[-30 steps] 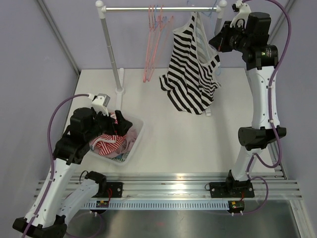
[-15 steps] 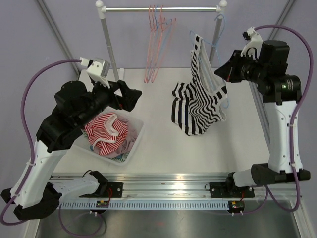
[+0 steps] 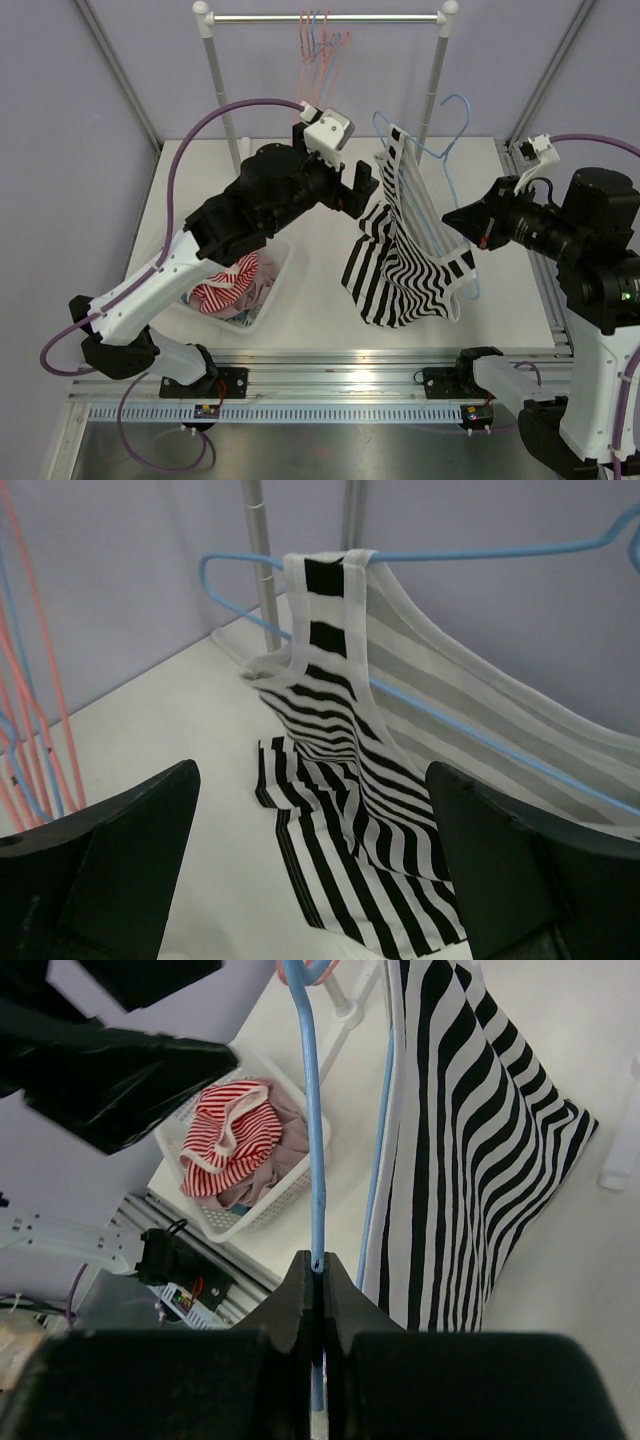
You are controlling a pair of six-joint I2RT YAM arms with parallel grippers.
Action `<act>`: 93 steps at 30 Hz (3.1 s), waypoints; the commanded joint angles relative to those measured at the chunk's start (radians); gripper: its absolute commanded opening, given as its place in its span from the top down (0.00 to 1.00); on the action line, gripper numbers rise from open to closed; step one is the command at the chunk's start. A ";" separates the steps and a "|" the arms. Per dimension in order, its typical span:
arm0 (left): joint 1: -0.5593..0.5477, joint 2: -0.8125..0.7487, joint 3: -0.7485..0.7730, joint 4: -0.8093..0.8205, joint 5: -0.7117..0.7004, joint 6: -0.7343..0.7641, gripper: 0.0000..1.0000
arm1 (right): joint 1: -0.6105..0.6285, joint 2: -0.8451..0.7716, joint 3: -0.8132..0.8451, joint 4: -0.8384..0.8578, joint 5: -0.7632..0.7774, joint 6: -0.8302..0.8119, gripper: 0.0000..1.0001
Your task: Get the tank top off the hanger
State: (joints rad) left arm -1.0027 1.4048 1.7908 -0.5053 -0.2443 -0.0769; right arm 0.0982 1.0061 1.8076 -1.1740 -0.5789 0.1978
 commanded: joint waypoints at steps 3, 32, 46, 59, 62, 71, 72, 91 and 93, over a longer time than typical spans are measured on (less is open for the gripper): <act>-0.022 0.039 0.009 0.204 0.013 0.019 0.01 | 0.006 -0.066 -0.045 0.022 -0.142 0.015 1.00; 0.156 0.045 0.059 -0.016 -0.431 -0.221 1.00 | 0.112 -0.090 -0.119 -0.038 -0.142 -0.184 1.00; 0.269 0.014 0.038 -0.064 -0.055 -0.402 1.00 | 0.135 -0.231 -0.223 0.178 -0.027 -0.207 1.00; 0.061 -0.277 -0.543 0.304 0.630 -0.195 1.00 | 0.135 -0.307 -0.852 1.773 -0.026 0.468 1.00; 0.055 -0.306 -0.637 0.278 0.560 -0.196 1.00 | 0.135 -0.282 -0.900 1.946 0.077 0.503 1.00; 0.049 -0.322 -0.705 0.128 0.249 -0.283 0.98 | 0.135 -0.147 -0.481 0.860 0.347 0.163 1.00; 0.049 -0.316 -0.700 0.117 0.217 -0.288 0.95 | 0.133 -0.127 -0.429 0.764 0.352 0.148 1.00; 0.019 -0.455 -0.462 -0.347 -0.182 -0.264 0.01 | 0.299 0.402 0.175 0.406 0.609 0.051 1.00; 0.019 -0.492 -0.484 -0.377 -0.213 -0.245 0.01 | 0.316 0.486 0.273 0.387 0.643 0.052 1.00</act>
State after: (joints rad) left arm -0.9791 0.9649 1.2892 -0.8028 -0.3458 -0.3569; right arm 0.3820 1.4086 1.9526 -0.7662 -0.0505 0.2817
